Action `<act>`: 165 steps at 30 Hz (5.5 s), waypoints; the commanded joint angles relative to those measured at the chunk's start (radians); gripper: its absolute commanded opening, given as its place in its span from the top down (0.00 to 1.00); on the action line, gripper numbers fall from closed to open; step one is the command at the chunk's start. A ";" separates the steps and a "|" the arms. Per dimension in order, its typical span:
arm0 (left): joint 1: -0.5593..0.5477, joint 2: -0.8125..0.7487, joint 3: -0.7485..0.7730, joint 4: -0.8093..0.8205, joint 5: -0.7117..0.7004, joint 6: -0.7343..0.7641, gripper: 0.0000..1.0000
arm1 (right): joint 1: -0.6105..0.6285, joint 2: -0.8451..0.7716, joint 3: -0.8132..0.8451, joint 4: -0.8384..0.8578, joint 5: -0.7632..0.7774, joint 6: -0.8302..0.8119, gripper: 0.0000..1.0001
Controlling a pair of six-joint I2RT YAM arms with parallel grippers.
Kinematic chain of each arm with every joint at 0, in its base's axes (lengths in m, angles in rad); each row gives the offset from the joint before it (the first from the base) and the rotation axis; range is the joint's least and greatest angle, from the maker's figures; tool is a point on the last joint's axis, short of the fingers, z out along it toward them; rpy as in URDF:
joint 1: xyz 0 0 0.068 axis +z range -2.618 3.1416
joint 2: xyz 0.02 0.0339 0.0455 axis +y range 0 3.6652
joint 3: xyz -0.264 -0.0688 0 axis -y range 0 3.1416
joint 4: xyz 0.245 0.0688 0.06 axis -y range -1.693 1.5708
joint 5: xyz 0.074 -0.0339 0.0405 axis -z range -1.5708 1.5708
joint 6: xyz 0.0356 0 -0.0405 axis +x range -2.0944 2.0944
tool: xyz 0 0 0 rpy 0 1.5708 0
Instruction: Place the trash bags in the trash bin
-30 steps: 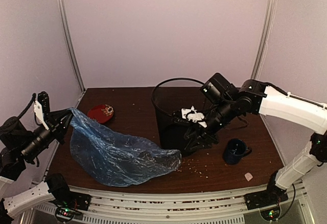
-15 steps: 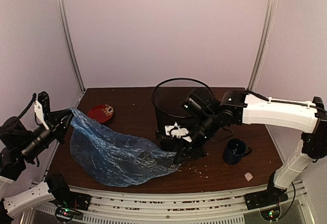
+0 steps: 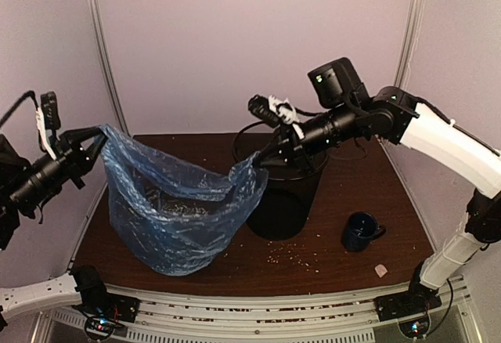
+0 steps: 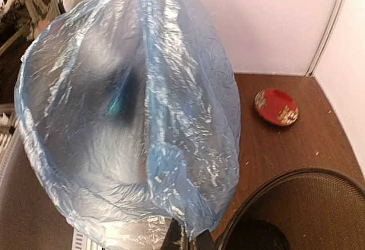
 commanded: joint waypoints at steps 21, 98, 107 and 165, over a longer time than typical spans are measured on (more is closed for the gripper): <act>-0.016 0.963 0.934 0.555 0.445 -0.237 1.00 | -0.396 -0.309 0.145 0.409 0.077 0.410 1.00; -0.021 1.521 1.010 0.673 0.323 -0.169 1.00 | -0.466 -0.102 0.234 0.257 0.036 0.312 0.93; -0.021 1.398 0.782 0.807 0.317 -0.212 1.00 | -0.531 -0.310 0.160 0.129 0.217 0.240 0.27; -0.021 1.051 0.301 0.702 -0.033 -0.111 1.00 | -0.441 -0.137 -0.192 0.247 0.288 0.171 0.59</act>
